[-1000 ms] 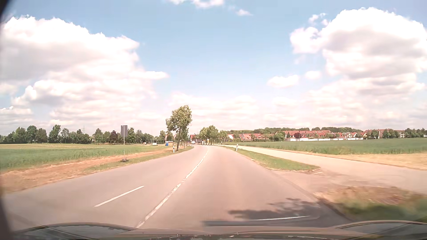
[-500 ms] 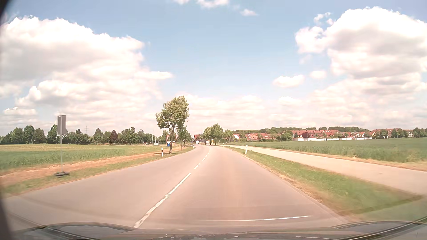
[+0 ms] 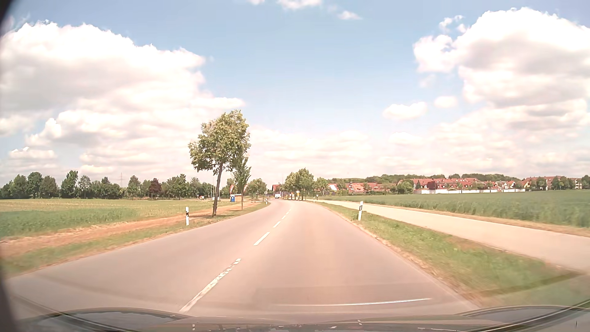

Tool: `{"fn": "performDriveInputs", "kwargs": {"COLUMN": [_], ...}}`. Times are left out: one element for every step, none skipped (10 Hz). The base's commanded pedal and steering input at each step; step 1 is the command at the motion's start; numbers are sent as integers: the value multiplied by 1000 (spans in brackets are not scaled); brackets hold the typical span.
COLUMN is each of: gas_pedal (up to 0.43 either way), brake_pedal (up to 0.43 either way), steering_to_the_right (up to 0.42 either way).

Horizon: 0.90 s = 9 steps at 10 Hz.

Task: Follow the waypoints while adhering to traffic rules and regulations

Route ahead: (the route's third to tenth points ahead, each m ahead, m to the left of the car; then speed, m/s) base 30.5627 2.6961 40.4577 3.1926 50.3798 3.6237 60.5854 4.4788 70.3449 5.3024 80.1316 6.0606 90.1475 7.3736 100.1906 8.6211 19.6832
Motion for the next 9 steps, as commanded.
{"fn": "performDriveInputs", "kwargs": {"gas_pedal": [130, 130, 118, 110, 110, 110, 110, 110, 110], "brake_pedal": [12, 12, 12, 12, 12, 12, 12, 12, 6], "steering_to_the_right": [-12, -12, -12, -12, -12, -12, -12, -11, -11]}}
